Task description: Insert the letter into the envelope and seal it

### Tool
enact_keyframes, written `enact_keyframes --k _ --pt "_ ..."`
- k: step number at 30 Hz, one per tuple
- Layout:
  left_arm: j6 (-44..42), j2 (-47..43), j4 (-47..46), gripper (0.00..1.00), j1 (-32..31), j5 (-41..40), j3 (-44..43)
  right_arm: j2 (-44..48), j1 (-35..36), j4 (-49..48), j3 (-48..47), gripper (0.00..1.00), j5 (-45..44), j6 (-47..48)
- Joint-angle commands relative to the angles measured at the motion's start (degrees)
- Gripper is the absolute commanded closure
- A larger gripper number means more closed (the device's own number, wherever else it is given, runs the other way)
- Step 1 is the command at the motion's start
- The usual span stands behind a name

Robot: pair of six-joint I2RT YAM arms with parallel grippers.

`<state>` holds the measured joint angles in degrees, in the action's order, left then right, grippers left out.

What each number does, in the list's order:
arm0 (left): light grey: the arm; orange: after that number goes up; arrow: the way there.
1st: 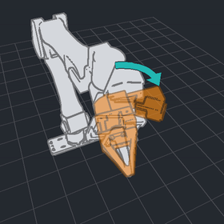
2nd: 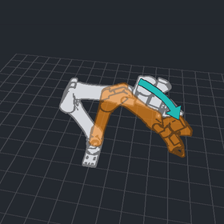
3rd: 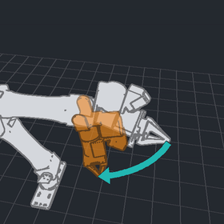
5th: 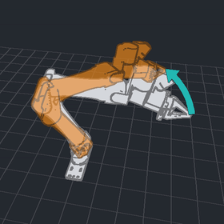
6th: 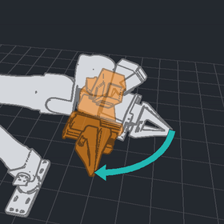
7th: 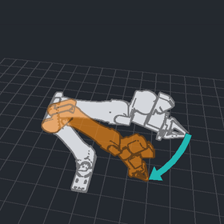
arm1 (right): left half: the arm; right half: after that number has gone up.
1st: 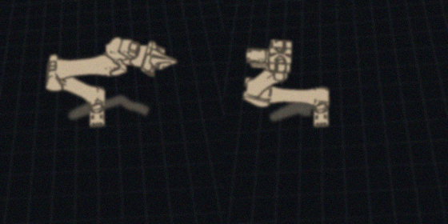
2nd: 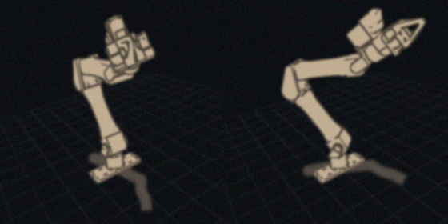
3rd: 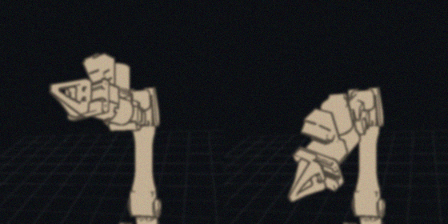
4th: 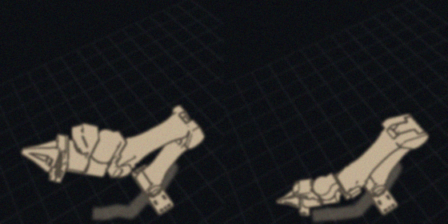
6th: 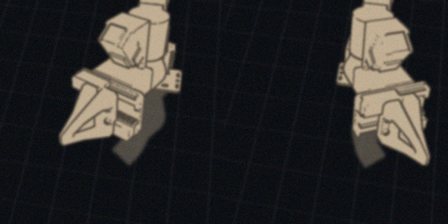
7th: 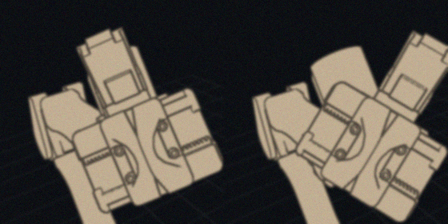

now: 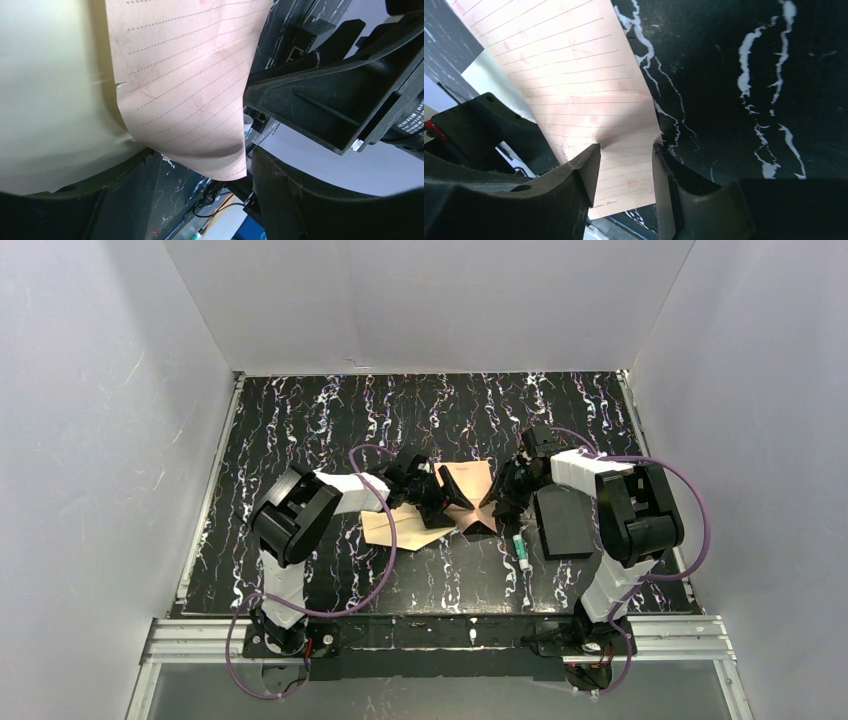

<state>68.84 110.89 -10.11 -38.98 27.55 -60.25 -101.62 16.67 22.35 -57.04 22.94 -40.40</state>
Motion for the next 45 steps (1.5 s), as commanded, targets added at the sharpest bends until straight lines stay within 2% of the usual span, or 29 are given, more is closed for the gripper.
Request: enact_keyframes --k 1,5,7,15,23,33,39,45 --pt "-1.42 -3.08 -2.17 0.32 1.32 -0.11 3.12 -2.43 0.95 2.37 3.37 0.46 -1.15 2.41" --pt "-2.16 -5.56 -6.05 0.17 2.01 -0.15 6.57 -1.71 0.83 1.07 4.58 0.38 0.44 1.80" --pt "-3.18 -6.46 -6.31 0.15 2.27 -0.84 7.33 -1.56 0.83 0.50 5.31 0.35 0.36 1.61" --pt "-0.29 -9.06 -9.80 0.14 4.55 0.25 10.15 -2.52 0.82 -1.08 6.28 0.34 1.16 0.69" --pt "6.47 -8.07 -17.23 0.15 8.78 7.39 10.37 -4.20 0.87 0.49 5.43 0.36 -0.14 2.19" --pt "-2.46 0.05 -17.93 0.21 9.62 16.95 2.33 -7.62 1.04 5.58 1.93 0.36 -3.51 9.61" --pt "-5.76 2.83 -17.76 0.24 11.12 17.16 0.58 -8.61 1.00 8.98 -0.48 0.37 -7.82 12.10" --pt "-15.34 1.92 -12.04 0.21 13.28 14.78 -3.25 -8.70 1.00 10.63 -0.70 0.38 -11.76 13.00"
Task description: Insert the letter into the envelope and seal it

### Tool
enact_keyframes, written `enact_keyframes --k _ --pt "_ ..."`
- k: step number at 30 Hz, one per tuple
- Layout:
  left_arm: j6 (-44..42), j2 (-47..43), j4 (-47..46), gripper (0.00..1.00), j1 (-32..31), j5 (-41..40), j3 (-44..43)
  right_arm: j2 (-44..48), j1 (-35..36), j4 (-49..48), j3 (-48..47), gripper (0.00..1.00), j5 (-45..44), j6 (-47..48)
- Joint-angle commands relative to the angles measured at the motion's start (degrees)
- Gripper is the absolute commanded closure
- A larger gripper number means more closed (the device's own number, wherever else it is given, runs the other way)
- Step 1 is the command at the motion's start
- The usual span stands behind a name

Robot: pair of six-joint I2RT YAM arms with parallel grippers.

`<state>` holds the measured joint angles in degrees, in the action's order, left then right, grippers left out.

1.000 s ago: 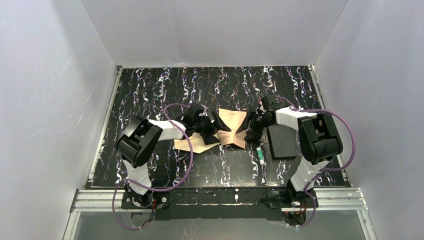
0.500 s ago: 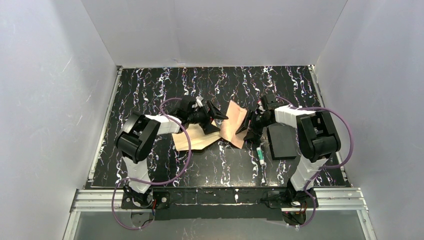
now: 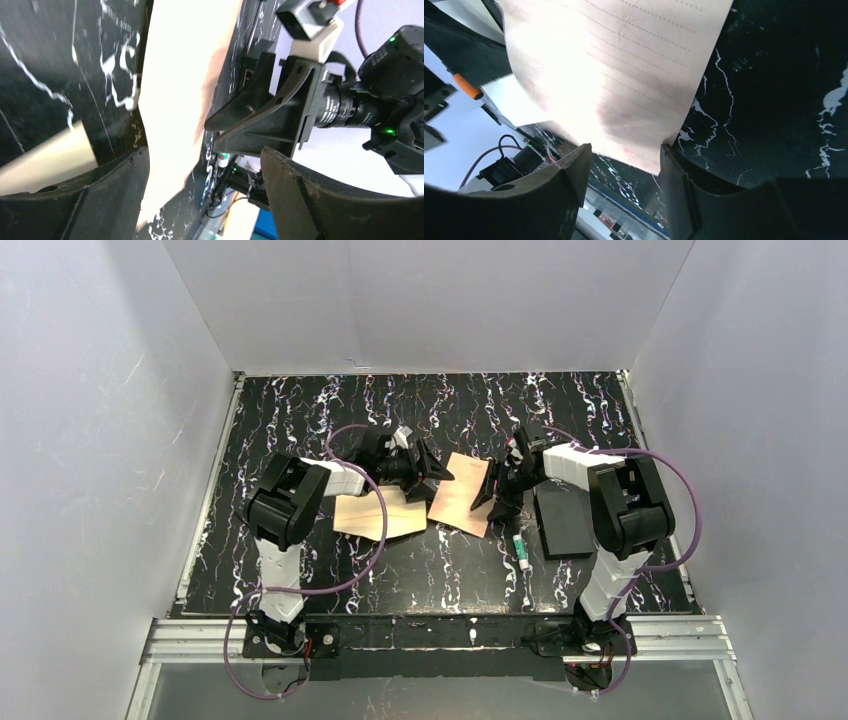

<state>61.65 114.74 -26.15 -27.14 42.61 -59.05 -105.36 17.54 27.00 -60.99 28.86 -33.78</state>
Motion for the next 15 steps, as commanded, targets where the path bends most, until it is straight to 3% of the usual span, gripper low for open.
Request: enact_keyframes --k 1,8,15 --pt "-9.26 -1.60 5.02 0.21 1.47 -0.59 -5.56 -5.11 0.13 6.11 3.28 0.38 -17.96 6.44" --pt "-6.03 3.24 6.42 0.25 0.65 1.78 -9.99 -6.27 0.13 5.70 3.10 0.38 -17.85 7.08" --pt "-12.47 0.03 19.92 0.25 0.52 -10.78 -9.44 -6.61 0.13 4.82 3.31 0.38 -17.63 6.49"
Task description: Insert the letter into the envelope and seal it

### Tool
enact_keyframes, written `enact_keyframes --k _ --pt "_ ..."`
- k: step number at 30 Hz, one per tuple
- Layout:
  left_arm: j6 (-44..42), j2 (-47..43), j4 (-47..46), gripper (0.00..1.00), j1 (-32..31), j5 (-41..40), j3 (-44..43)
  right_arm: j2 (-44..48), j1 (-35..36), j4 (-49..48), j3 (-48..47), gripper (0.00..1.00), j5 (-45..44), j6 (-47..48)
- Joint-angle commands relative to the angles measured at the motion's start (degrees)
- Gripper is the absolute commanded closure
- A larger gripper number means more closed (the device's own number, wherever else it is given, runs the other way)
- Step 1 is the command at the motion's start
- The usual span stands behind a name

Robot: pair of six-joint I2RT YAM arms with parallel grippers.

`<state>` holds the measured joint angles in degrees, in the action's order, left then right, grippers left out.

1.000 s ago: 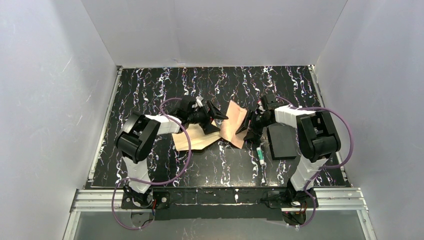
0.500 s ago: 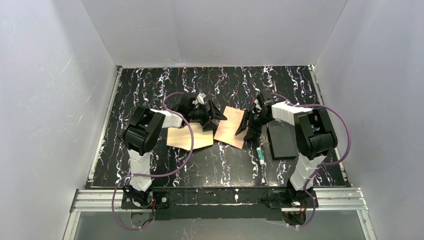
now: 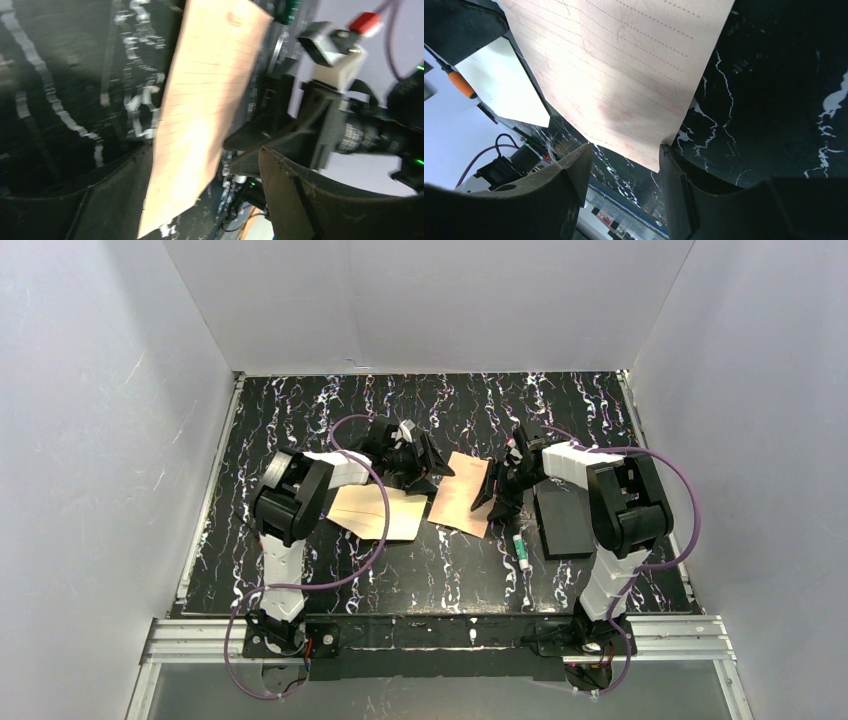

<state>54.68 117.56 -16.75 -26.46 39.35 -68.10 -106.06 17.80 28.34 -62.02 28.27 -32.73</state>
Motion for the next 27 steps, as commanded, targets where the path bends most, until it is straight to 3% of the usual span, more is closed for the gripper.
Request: enact_keyframes --k 1,4,8,14,18,23,27 --pt "-7.88 -2.83 14.94 0.25 -0.17 -10.90 -2.21 -5.83 -0.14 3.48 4.48 0.39 -17.20 5.48" --pt "-12.71 -2.92 28.18 0.25 -0.94 -14.89 -7.15 -5.54 -0.14 3.03 5.18 0.39 -17.37 5.08" --pt "-12.09 -6.87 32.07 0.25 -1.48 -14.80 -5.78 -4.97 -0.14 1.77 5.29 0.39 -16.20 2.85" --pt "-7.90 -18.09 32.35 0.21 -2.26 -16.24 -0.19 -3.47 -0.14 -3.69 8.28 0.40 -15.29 -7.67" --pt "-0.79 -22.27 30.50 0.19 -4.35 -16.27 4.69 -3.00 0.19 -8.46 10.96 0.41 -11.71 -18.27" --pt "6.38 -23.44 26.28 0.19 -7.22 -16.27 10.37 -0.63 0.43 -13.44 13.48 0.41 -7.69 -27.06" --pt "7.60 -21.98 24.09 0.19 -7.74 -17.30 11.16 3.37 0.31 -10.56 9.45 0.41 -8.71 -26.01"
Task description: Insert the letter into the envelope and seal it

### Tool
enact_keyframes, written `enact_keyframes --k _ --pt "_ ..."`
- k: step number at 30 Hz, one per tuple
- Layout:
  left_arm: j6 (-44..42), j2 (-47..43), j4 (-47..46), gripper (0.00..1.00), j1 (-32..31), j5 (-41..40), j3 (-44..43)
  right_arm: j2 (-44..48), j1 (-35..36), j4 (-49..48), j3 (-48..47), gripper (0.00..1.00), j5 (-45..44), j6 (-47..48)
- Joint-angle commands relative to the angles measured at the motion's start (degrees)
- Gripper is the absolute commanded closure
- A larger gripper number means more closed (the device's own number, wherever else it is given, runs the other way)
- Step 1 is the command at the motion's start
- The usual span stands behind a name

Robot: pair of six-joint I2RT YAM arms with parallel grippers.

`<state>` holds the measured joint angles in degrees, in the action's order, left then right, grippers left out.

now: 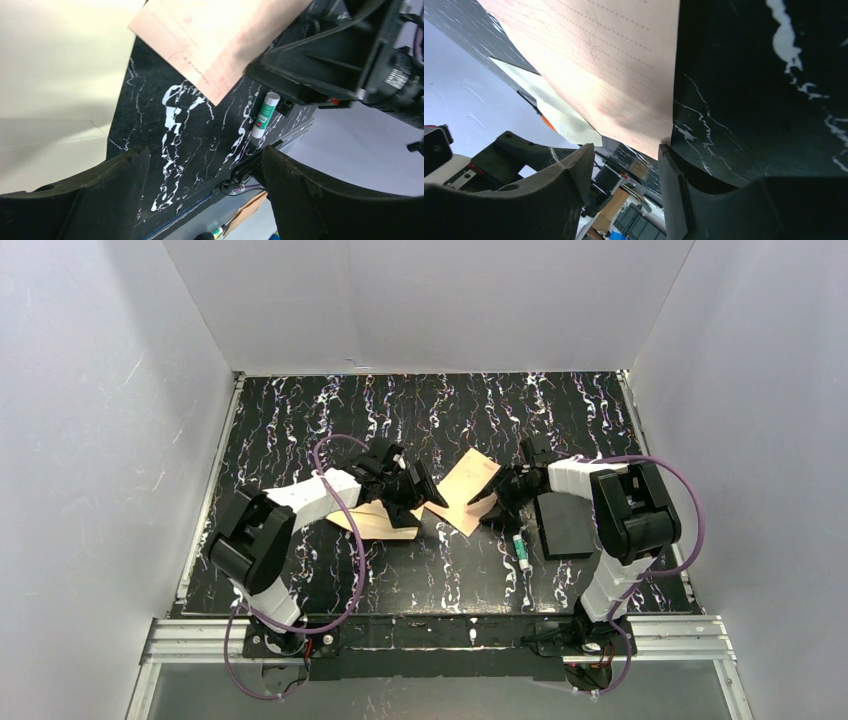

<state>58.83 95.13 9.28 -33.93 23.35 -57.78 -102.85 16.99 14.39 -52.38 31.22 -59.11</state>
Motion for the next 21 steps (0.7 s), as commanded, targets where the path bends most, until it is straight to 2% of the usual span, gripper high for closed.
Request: enact_keyframes --k 1,5,9,15,21 --pt "3.43 0.84 -2.90 0.19 -0.27 -1.74 0.87 1.41 1.11 5.47 -2.26 0.40 -13.01 2.18" --pt "4.05 2.89 -8.45 0.19 -0.55 -1.65 1.23 4.76 0.94 13.76 -9.80 0.39 -18.43 8.35" --pt "6.81 4.88 -11.85 0.20 -1.23 -1.47 2.33 3.91 0.78 15.75 -14.59 0.39 -22.58 12.56" --pt "9.82 5.44 -12.40 0.21 -2.37 -1.68 4.36 -3.63 0.50 12.26 -21.44 0.39 -24.06 18.02" --pt "10.60 8.08 -12.28 0.21 -4.87 -1.48 1.99 -12.52 0.41 13.27 -28.70 0.39 -27.15 21.43"
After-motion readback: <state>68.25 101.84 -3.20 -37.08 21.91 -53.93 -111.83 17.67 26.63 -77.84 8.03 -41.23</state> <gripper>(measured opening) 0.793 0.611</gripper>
